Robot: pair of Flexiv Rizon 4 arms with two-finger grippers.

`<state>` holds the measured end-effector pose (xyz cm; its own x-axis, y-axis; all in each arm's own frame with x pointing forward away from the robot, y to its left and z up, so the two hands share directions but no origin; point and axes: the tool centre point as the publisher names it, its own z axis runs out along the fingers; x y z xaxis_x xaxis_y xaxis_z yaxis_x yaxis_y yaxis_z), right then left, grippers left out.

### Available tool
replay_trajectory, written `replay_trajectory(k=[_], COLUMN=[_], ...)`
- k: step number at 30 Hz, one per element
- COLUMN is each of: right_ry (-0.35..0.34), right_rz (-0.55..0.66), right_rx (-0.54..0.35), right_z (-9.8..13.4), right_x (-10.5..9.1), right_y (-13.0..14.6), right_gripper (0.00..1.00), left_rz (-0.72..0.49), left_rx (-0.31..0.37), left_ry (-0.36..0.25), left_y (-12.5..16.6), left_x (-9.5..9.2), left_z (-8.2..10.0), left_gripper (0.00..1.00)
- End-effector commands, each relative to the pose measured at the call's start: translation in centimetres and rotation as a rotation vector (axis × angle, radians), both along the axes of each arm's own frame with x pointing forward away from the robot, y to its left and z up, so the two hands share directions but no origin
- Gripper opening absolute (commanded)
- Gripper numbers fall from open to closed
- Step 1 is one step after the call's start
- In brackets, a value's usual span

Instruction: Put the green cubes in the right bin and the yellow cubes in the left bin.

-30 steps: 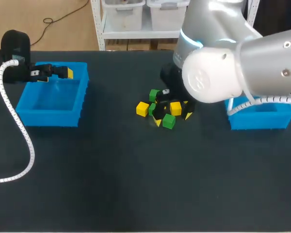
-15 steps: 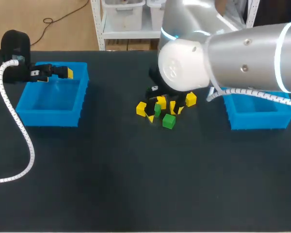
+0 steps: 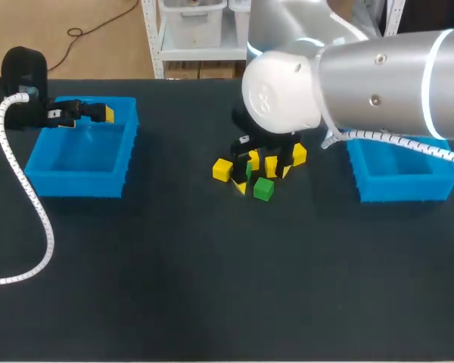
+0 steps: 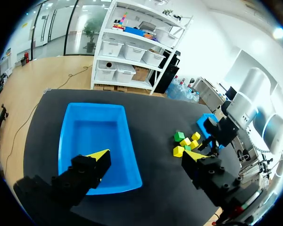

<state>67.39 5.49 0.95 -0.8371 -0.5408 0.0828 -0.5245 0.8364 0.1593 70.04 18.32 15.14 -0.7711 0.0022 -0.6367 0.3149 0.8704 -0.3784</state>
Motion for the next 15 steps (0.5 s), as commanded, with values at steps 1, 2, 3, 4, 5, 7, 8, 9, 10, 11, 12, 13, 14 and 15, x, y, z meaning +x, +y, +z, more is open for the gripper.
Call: replay_trajectory(k=[1, 2, 3, 4, 5, 7, 8, 9, 10, 11, 12, 13, 14, 15], right_ry=[-0.003, -0.001, 0.002, 0.005, 0.007, 0.01, 0.011, 0.007, 0.004, -0.01, -0.03, -0.036, -0.06, -0.072], right_rz=[0.009, 0.012, 0.012, 0.014, 0.015, 0.018, 0.018, 0.022, 0.022, 0.017, 0.021, 0.018, 0.033, 0.037], right_rx=[-0.008, -0.01, -0.011, -0.014, -0.015, -0.018, -0.018, -0.017, -0.016, -0.002, -0.007, -0.001, -0.013, -0.023], right_z=[-0.4, -0.6, -0.8, -1.0, -1.1, -1.4, -1.4, -1.5, -1.5, -1.6, -1.6, -1.6, -1.6, -1.5], right_x=[0.2, 0.3, 0.3, 0.3, 0.3, 0.2, 0.2, 0.2, 0.2, 0.1, 0.1, 0.1, 0.0, -0.1], right_y=[0.3, 0.3, 0.3, 0.4, 0.4, 0.4, 0.4, 0.4, 0.4, 0.3, 0.2, 0.1, 0.0, 0.0], right_gripper=[1.0, 1.0, 1.0, 1.0, 1.0, 1.0, 1.0, 1.0, 1.0, 1.0, 1.0, 1.0, 1.0, 1.0], left_rz=[-0.004, -0.004, -0.004, -0.004, -0.004, -0.004, -0.004, -0.004, -0.004, -0.004, -0.004, -0.004, -0.004, -0.004], left_rx=[-0.007, -0.007, -0.007, -0.007, -0.007, -0.007, -0.007, -0.007, -0.007, -0.007, -0.007, -0.007, -0.007, -0.007], left_ry=[-0.006, -0.006, -0.006, -0.006, -0.006, -0.006, -0.006, -0.006, -0.006, -0.006, -0.006, -0.006, -0.006, -0.006], left_y=[0.1, 0.1, 0.1, 0.1, 0.1, 0.1, 0.1, 0.1, 0.1, 0.1, 0.1, 0.1, 0.1, 0.1], left_x=[-0.1, -0.1, -0.1, -0.1, -0.1, -0.1, -0.1, -0.1, -0.1, -0.1, -0.1, -0.1, -0.1, -0.1], left_z=[-0.1, -0.1, -0.1, -0.1, -0.1, -0.1, -0.1, -0.1, -0.1, -0.1, -0.1, -0.1, -0.1, -0.1], left_gripper=[1.0, 1.0, 1.0, 1.0, 1.0, 1.0, 1.0, 1.0, 1.0, 1.0, 1.0, 1.0, 1.0, 1.0])
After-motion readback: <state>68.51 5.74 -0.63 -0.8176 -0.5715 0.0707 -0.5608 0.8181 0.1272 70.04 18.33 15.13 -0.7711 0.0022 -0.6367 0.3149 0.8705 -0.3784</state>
